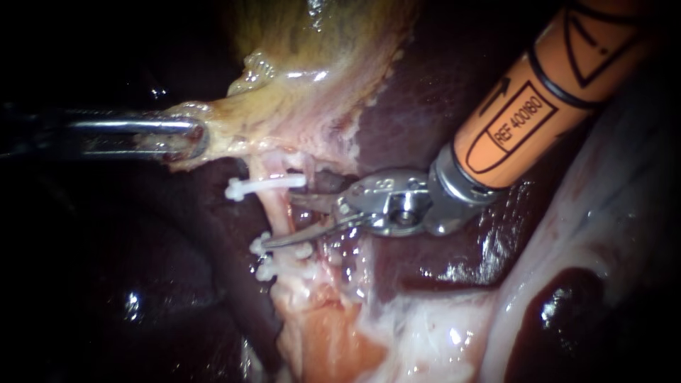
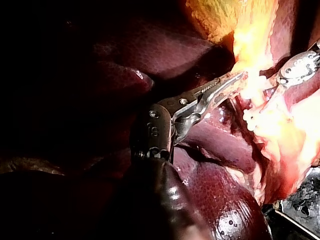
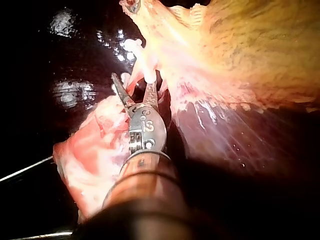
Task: Go to the cutting position left tube
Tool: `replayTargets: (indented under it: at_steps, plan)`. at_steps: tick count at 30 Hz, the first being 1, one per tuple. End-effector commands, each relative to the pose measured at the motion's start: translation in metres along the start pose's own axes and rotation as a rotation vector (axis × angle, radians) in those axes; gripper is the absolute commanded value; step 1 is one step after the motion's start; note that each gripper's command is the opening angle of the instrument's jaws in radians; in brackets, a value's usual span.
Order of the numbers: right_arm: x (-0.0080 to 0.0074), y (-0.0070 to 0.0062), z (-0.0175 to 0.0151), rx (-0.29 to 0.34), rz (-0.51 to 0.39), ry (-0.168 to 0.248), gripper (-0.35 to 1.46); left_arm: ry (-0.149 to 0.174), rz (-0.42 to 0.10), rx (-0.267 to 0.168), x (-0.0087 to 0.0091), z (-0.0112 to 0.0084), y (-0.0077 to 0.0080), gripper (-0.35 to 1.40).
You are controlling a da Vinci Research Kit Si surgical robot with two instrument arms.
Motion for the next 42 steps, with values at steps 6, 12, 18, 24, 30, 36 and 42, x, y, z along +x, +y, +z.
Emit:
replayTargets:
  at_steps: [6, 12, 18, 24, 30, 36, 42]
  plan:
    - [0.0009, 0.0004, 0.0014, 0.014, -0.002, 0.034, 1.45, 0.000, 0.000, 0.000, 0.0000, 0.0000, 0.0000, -0.35]
    - [0.0015, 0.0002, 0.0018, 0.047, 0.016, 0.059, 1.45, 0.000, 0.000, 0.000, 0.0000, 0.0001, -0.0001, -0.35]
    - [0.0030, -0.0012, 0.0010, 0.108, 0.060, 0.127, 1.45, 0.000, 0.000, 0.000, 0.0000, 0.0001, -0.0003, -0.35]
    - [0.0055, -0.0036, 0.0003, 0.196, 0.106, 0.194, 1.45, 0.000, 0.000, 0.000, 0.0000, 0.0001, -0.0003, -0.35]
    - [0.0072, -0.0057, -0.0001, 0.262, 0.123, 0.225, 1.45, 0.000, 0.000, 0.000, 0.0000, 0.0001, -0.0003, -0.35]
    - [0.0078, -0.0062, -0.0003, 0.284, 0.127, 0.246, 1.45, 0.000, 0.000, 0.000, 0.0000, 0.0001, -0.0003, -0.35]
    - [0.0076, -0.0059, -0.0004, 0.283, 0.127, 0.246, 1.45, 0.000, 0.000, 0.000, 0.0000, 0.0001, -0.0003, -0.35]
